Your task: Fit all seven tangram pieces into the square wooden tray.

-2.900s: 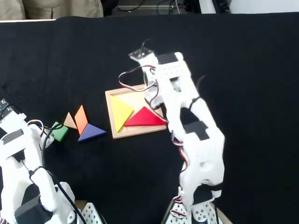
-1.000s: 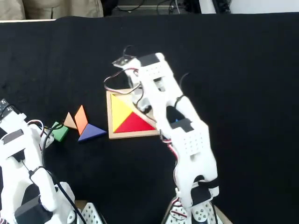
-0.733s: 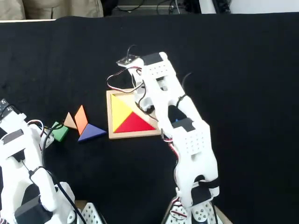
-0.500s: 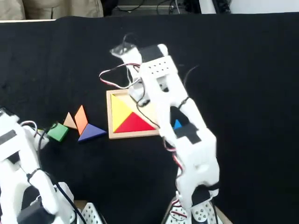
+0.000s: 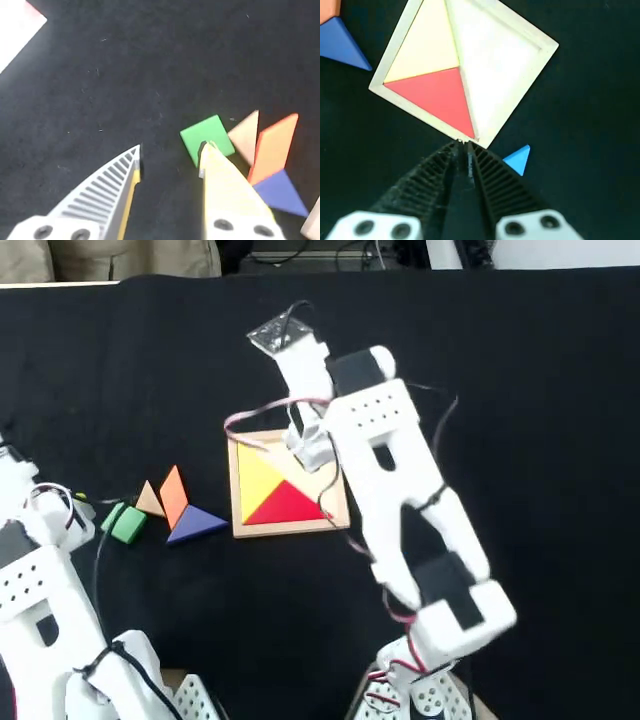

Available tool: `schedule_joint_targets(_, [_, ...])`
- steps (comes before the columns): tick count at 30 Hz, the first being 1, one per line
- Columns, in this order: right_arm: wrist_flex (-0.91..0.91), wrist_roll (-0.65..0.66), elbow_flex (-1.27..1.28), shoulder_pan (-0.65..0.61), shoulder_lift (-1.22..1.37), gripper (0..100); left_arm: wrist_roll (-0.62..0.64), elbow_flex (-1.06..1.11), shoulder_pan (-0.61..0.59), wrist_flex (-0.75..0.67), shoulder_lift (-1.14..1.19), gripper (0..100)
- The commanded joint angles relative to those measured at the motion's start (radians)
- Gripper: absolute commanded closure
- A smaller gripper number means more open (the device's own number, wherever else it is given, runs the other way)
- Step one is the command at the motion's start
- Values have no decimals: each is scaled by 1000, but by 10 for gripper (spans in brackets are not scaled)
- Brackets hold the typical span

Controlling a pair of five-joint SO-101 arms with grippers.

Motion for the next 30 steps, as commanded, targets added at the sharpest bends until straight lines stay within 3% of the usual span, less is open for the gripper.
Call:
schedule_joint_targets(1, [-186, -11, 186, -61, -130, 988, -87, -111, 16, 74, 38, 800])
schedule_joint_targets(6, [-333, -11, 349, -196, -185, 987, -161, -145, -117, 83, 152, 805])
schedule_joint_targets(12, [-370, -25, 216, -331, -65, 987, -164, -5, -318, -71, 245, 805])
schedule_joint_targets(17, [-276, -98, -143, -377, 208, 974, -160, 203, -363, -290, 252, 805])
schedule_joint_targets(22, [-101, -247, -622, -408, 549, 870, -157, 305, -369, -417, 258, 805])
schedule_joint_targets(30, [117, -411, -1342, -506, 1053, 868, -129, 314, -372, -382, 256, 805])
